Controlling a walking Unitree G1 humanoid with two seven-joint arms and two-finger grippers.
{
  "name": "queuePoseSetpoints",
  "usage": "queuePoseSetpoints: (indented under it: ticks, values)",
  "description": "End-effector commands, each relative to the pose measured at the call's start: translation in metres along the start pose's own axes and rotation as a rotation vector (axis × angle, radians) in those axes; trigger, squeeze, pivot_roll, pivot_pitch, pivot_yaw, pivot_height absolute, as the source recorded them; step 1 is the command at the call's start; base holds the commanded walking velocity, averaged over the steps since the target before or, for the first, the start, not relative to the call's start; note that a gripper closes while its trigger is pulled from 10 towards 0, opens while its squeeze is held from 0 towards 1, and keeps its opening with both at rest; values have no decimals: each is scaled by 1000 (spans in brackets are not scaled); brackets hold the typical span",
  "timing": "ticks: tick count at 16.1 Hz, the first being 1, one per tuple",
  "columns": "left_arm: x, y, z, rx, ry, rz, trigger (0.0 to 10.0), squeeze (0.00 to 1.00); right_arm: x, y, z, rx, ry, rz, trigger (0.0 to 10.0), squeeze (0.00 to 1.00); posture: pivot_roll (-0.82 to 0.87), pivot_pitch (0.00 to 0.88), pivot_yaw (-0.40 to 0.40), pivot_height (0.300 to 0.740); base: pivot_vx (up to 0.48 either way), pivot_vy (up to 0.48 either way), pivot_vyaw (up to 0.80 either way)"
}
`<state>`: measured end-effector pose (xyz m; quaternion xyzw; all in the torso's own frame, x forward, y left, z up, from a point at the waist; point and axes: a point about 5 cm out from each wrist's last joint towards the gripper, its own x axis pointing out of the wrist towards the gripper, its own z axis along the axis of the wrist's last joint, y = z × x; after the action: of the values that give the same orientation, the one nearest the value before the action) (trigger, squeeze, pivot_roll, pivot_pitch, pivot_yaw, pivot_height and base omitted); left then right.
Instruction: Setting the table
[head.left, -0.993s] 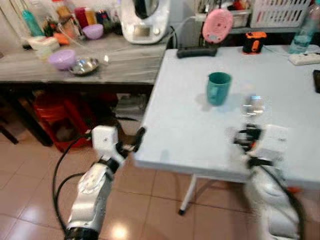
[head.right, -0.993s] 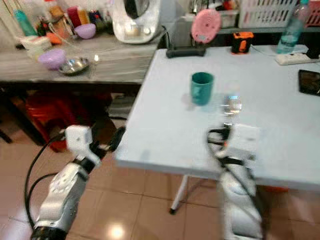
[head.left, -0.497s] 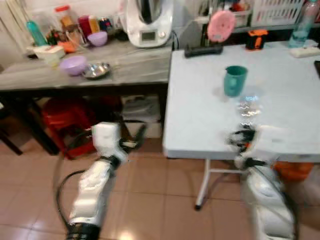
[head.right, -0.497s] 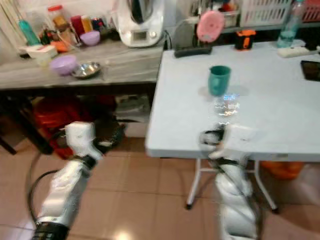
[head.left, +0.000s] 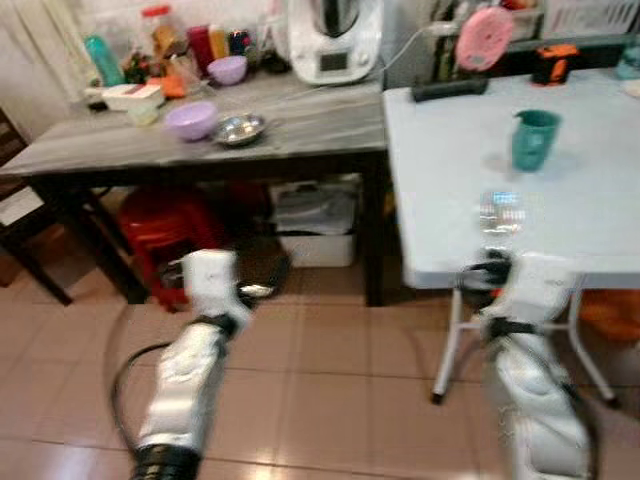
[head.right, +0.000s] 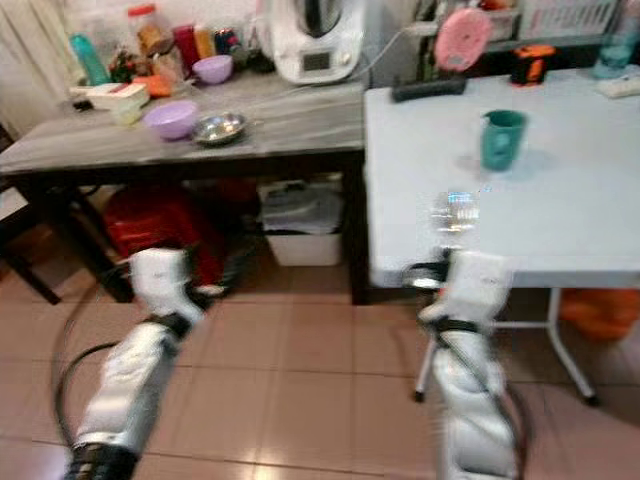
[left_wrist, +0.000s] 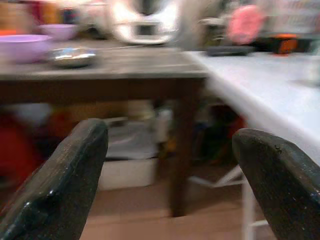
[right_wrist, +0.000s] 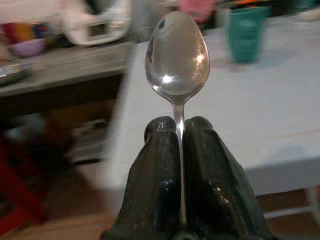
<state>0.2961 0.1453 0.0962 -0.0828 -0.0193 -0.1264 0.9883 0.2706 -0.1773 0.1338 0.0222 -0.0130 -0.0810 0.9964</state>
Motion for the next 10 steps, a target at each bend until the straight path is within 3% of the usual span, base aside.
queuePoseSetpoints:
  ticks: [1,7,10]
  values:
    - [1,-1,1,14,-10,12,10000,0,1,-6,3,-19,-17,-19,10000,0,-89,0,132,740,0,469,0]
    - [-1,7,-3,41,-2,41,10000,0,0,-7,0,-20,-17,-15,10000,0,-89,0,131,740,0,464,0]
    - [-17,18,-8,63,19,77,10000,0,-10,-10,-4,-10,2,-14,10000,0,-86,0,131,740,0,240,0]
